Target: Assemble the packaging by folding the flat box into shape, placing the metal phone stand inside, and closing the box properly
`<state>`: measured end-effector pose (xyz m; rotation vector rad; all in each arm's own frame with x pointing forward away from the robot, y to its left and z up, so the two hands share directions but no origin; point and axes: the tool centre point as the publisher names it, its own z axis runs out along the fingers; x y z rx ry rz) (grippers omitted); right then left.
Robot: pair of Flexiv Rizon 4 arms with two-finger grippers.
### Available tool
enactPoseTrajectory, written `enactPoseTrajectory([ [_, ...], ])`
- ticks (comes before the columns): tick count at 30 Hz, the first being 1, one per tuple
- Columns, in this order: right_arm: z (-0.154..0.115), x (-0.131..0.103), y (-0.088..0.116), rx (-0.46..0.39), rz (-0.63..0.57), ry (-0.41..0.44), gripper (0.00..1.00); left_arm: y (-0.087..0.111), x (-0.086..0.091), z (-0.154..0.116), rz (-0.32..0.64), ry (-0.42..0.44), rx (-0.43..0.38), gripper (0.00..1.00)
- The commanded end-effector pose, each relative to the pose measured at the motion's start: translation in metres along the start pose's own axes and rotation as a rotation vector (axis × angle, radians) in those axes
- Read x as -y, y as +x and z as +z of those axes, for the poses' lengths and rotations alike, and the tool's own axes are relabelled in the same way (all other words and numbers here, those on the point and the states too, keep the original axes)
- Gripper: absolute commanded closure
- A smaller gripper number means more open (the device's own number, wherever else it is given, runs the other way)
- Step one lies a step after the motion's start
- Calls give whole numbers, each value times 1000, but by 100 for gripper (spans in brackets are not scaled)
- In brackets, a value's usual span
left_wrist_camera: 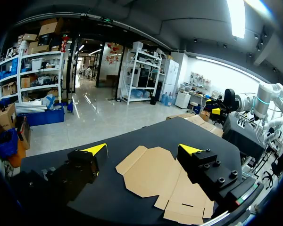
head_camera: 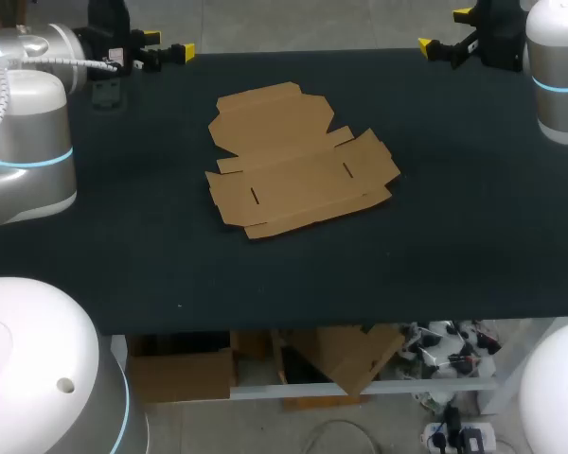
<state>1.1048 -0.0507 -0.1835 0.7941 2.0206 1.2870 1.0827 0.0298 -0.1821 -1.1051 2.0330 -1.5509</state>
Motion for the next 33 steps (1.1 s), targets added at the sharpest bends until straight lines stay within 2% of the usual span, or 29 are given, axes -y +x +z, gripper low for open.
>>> enactPoseTrajectory([
  [1, 0, 0, 1, 2, 0, -3, 0, 2, 2, 0, -5, -9, 6, 0],
  [3, 0, 0, 0, -1, -2, -7, 0, 5, 5, -3, -14, -12, -3, 0],
  [7, -3, 1, 0, -17, 28, 56, 0, 10, 9, -9, -34, -28, 4, 0],
  [10, -6, 2, 1, -27, 71, 98, 0, 13, 11, -14, -53, -58, 17, 0],
  [12, -11, 4, 3, -31, 97, 160, 0, 15, 11, -18, -77, -97, 50, 0],
  [14, -14, 6, 5, -26, 101, 174, 0, 18, 9, -22, -107, -132, 69, 0],
  [19, -22, 15, 12, -21, 149, 253, 0, 26, -1, -33, -157, -221, 129, 0],
  [24, -32, 30, 16, -32, 214, 282, 0, 30, -16, -42, -220, -326, 187, 0],
  [33, -43, 51, 25, -19, 319, 395, 0, 31, -45, -58, -334, -440, 224, 0],
])
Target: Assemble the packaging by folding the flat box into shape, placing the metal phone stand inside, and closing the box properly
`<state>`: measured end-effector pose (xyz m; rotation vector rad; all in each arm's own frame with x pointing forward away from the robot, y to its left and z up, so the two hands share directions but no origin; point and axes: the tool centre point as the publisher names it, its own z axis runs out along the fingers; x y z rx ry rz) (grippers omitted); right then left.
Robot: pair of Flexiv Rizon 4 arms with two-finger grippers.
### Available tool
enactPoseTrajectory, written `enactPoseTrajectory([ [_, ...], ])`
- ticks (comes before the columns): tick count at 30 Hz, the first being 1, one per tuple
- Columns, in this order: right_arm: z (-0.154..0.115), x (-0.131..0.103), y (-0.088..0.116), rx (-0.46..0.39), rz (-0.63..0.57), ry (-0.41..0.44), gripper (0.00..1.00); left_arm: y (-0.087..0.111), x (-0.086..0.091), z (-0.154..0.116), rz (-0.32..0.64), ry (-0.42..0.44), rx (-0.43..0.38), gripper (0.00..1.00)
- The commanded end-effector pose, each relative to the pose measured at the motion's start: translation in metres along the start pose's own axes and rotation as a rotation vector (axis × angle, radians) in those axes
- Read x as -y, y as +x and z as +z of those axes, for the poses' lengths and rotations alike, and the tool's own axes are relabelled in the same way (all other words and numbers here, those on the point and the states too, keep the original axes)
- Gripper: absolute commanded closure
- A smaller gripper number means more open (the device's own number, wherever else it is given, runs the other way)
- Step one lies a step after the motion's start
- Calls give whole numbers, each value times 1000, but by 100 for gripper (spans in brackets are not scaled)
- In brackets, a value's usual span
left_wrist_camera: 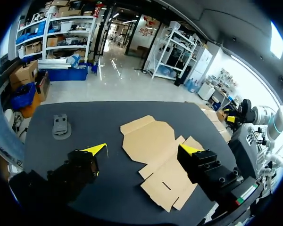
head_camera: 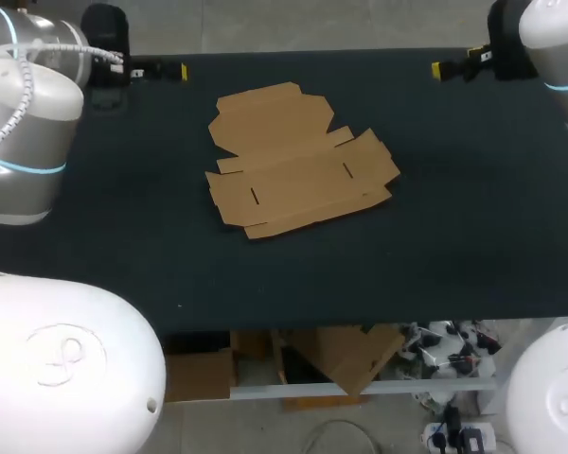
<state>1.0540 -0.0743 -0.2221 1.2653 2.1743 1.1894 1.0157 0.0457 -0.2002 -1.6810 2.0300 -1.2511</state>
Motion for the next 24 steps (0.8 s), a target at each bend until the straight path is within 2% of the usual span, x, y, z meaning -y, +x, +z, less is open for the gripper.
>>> enactPoseTrajectory([
  [1, -5, 4, 6, 5, 21, 128, 0, 1, -9, -9, -4, -182, 40, 0],
  [4, -6, 10, 10, -6, 53, 157, 0, 2, -20, -12, -8, -214, 43, 0],
  [10, -7, 27, 20, -11, 123, 220, 0, 1, -41, -12, -77, -278, 42, 0],
  [15, -10, 43, 21, -13, 191, 268, 0, -2, -56, -16, -120, -321, 2, 0],
  [24, -10, 43, 21, -13, 191, 268, 0, -2, -56, -16, -120, -321, 2, 0],
])
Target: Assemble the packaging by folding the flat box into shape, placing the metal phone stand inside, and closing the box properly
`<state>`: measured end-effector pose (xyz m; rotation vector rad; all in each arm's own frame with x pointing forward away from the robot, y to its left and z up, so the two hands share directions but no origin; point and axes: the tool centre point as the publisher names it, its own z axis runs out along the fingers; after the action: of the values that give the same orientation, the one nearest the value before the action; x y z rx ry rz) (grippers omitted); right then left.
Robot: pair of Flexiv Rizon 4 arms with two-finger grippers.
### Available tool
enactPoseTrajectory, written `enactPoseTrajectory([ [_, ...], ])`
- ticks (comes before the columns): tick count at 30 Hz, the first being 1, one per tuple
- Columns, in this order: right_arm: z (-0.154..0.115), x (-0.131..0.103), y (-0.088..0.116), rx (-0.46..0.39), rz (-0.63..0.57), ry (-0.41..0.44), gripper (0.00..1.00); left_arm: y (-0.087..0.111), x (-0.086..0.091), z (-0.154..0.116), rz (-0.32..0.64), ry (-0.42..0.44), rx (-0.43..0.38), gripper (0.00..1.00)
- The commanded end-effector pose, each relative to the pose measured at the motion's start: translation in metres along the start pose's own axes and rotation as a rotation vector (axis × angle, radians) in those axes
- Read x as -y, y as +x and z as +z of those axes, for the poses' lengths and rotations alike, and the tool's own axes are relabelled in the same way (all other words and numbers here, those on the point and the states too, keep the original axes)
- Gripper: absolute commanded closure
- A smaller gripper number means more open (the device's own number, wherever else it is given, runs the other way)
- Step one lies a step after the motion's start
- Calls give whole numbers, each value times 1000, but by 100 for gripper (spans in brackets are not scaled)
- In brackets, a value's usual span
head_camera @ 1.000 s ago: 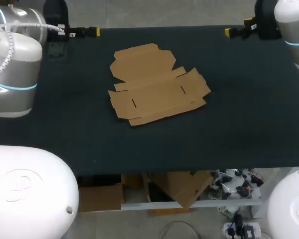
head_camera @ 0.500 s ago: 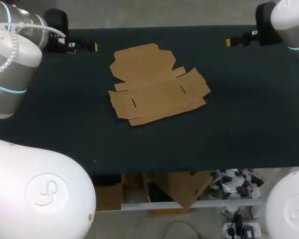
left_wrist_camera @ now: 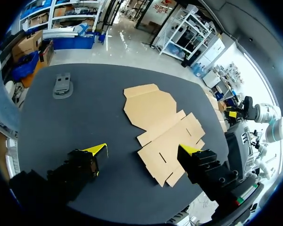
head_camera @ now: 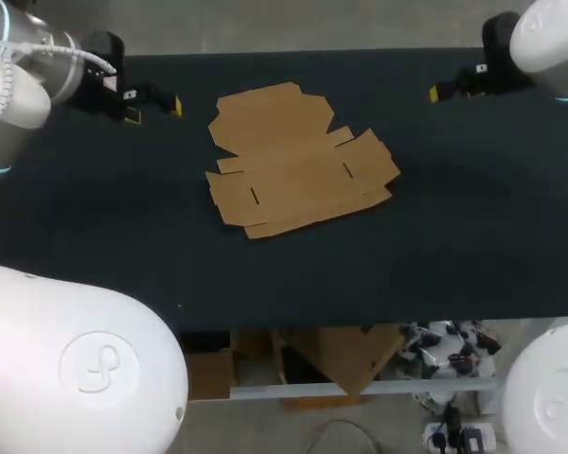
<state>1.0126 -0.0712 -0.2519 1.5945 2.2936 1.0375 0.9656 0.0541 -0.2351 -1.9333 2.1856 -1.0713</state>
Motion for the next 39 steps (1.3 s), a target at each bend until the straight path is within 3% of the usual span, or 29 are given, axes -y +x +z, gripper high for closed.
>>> enactPoseTrajectory([
  [1, -2, -2, 0, 2, 1, 37, 0, 1, 3, -2, -2, -77, 5, 0],
  [13, 1, -5, 0, -3, 19, 52, 0, 5, 7, -1, -30, -90, -1, 0],
  [18, 12, 5, 0, -40, 74, 102, 0, 12, -7, 6, -75, -99, 83, 0],
  [25, 21, 27, 0, -24, 157, 208, 0, 14, -25, 8, -126, -111, 91, 0],
  [39, 30, 53, 9, -55, 224, 251, 0, 8, -58, 8, -192, -138, 110, 0],
])
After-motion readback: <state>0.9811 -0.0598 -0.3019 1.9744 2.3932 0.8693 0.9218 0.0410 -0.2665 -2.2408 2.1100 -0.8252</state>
